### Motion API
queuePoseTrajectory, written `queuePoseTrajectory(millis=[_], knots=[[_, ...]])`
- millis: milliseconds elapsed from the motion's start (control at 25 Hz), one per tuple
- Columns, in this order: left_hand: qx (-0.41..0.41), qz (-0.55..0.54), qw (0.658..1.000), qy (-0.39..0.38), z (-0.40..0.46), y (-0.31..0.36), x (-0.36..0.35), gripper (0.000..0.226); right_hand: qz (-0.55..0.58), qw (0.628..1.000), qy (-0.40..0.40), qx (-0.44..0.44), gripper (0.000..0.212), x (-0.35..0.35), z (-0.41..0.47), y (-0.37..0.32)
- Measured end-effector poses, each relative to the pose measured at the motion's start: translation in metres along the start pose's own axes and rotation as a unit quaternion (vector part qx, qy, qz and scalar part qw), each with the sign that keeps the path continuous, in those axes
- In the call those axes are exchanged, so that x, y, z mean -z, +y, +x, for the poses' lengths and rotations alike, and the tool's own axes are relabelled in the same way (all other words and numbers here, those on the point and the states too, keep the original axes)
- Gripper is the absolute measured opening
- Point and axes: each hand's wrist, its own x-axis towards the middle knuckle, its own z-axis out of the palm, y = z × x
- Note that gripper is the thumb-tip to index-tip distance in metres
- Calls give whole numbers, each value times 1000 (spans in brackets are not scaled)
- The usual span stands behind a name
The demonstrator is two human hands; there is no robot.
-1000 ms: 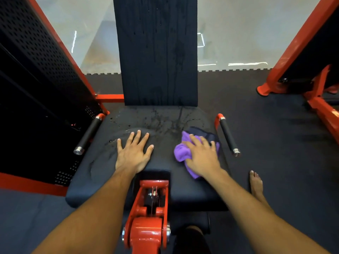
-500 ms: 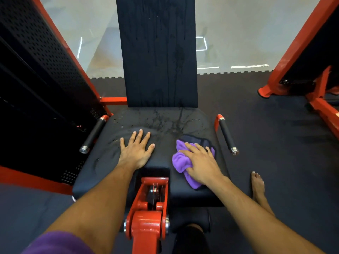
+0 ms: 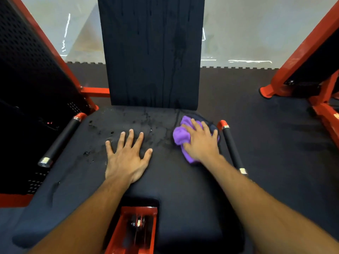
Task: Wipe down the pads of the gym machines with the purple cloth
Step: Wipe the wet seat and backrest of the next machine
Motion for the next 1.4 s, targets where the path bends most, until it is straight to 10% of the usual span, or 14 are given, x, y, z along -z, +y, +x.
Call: queuePoseTrajectory(millis=[240, 640, 1080, 1400], knots=[[-11, 14, 1000, 7, 4, -4, -6, 74, 59, 997, -40, 12, 60, 10, 121, 15], [-12, 0, 1000, 5, 0, -1, 3, 74, 17, 996, -29, 87, 84, 3, -105, 29], [-8, 9, 1000, 23, 4, -5, -5, 75, 64, 997, -38, 11, 44, 8, 142, 29], [-4, -8, 1000, 8, -1, -1, 0, 73, 82, 988, -2, 134, 64, 16, -49, 18]])
